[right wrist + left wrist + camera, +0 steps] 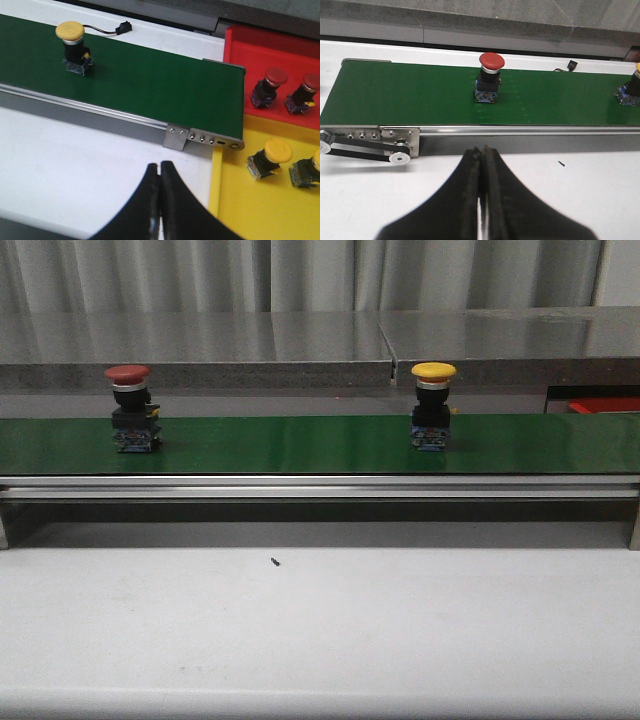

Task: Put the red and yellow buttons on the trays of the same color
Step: 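Lower the right gripper onto the yellow button at the belt's end and grasp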

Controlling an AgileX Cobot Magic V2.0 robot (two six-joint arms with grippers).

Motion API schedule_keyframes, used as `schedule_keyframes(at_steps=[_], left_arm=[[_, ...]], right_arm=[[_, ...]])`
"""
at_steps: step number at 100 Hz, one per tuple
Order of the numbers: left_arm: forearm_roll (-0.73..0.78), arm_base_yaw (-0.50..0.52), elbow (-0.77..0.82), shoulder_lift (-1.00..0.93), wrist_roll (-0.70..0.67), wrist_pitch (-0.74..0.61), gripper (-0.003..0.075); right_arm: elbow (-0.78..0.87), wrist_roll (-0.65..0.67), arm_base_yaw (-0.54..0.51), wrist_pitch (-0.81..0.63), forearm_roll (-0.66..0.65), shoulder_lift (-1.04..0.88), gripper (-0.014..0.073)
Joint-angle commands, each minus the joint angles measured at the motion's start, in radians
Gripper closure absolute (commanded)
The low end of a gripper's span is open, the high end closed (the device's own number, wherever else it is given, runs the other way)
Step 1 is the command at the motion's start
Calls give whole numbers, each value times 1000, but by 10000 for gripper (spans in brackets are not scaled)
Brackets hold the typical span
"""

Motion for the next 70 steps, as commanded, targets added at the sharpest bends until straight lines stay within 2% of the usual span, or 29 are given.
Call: schedule_keyframes(at_steps=[1,6,18,26,40,57,70], left_arm=[[-30,-6,-28,3,2,-63,739],[-30,-6,-28,3,2,-63,739],[-30,-6,-28,3,2,-63,739],[-30,-6,-28,3,2,-63,739],[-30,-6,-28,3,2,-63,739],[-30,-6,-28,3,2,-63,739],[-30,-6,-28,3,2,-63,739]], right_arm=[[-20,-5,3,-26,20,2,573],[-20,-5,3,-19,20,2,464],[-20,-5,3,-32,28,2,85],[-20,-5,3,-73,47,3,-79],[-51,-5,3,-92,67,82,-31],[-155,-5,7,-43,83,318,-31],[-244,-8,51,-64,80,497,-31]])
